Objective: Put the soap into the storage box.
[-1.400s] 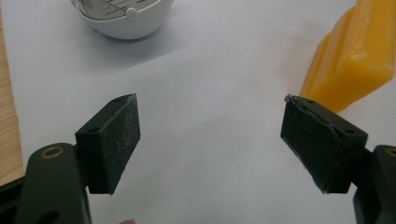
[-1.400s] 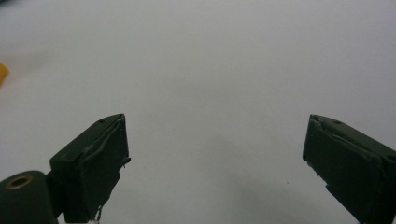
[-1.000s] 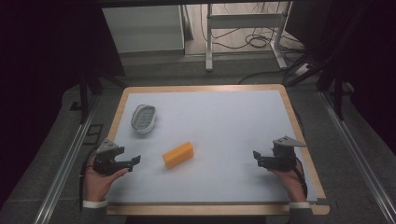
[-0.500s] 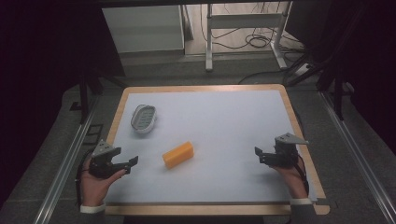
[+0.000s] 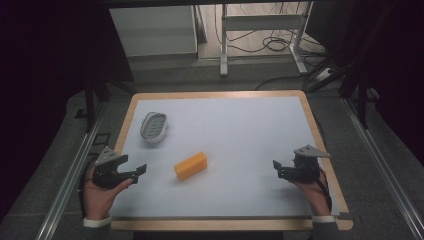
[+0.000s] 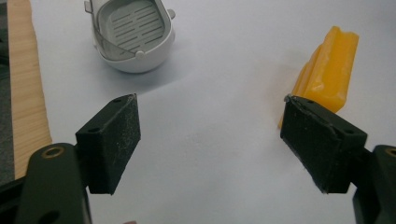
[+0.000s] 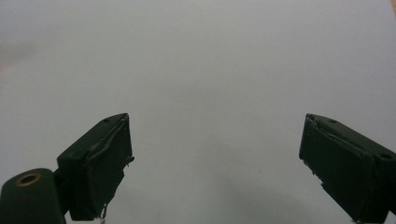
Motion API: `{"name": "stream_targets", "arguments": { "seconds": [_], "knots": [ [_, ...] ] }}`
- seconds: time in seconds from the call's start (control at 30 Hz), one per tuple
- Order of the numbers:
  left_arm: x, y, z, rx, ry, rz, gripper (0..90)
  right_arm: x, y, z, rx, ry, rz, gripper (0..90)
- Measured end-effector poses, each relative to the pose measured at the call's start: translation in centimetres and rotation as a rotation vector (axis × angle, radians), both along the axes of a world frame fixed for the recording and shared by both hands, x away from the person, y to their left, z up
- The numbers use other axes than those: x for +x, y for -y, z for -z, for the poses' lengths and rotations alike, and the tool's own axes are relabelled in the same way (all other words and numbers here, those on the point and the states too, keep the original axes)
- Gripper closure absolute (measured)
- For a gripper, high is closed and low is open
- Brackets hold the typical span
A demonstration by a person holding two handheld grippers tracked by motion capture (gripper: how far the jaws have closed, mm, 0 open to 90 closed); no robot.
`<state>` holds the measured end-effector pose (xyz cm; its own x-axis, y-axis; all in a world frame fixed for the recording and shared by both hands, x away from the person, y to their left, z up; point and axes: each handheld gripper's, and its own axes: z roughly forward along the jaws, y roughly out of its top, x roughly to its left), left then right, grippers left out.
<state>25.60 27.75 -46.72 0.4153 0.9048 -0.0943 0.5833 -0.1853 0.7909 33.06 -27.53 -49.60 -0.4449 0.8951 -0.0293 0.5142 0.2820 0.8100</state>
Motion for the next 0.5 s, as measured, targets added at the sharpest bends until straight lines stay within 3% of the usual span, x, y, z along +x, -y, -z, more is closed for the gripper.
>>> {"name": "stream_targets", "arguments": {
  "seconds": [0.13, 0.23, 0.4, 0.5],
  "knots": [
    [0.2, 0.2, -0.2, 0.006, -0.012, 0.007, 20.0, -0.3, 0.7, -0.3, 0.011, 0.016, 0.024, 9.5],
    [0.8, 0.7, -1.0, 0.050, -0.027, 0.010, 18.8, -0.3, 0.8, -0.2, 0.013, 0.007, 0.034, 9.5],
    [1.0, 1.9, -3.3, 0.068, 0.007, 0.049, 18.8, -0.4, 1.0, -0.2, 0.010, 0.006, 0.032, 9.5],
    [1.2, 2.5, -3.9, 0.082, 0.009, 0.065, 18.8, -0.4, 1.1, -0.3, 0.015, 0.009, 0.034, 9.5]
  ]
}}
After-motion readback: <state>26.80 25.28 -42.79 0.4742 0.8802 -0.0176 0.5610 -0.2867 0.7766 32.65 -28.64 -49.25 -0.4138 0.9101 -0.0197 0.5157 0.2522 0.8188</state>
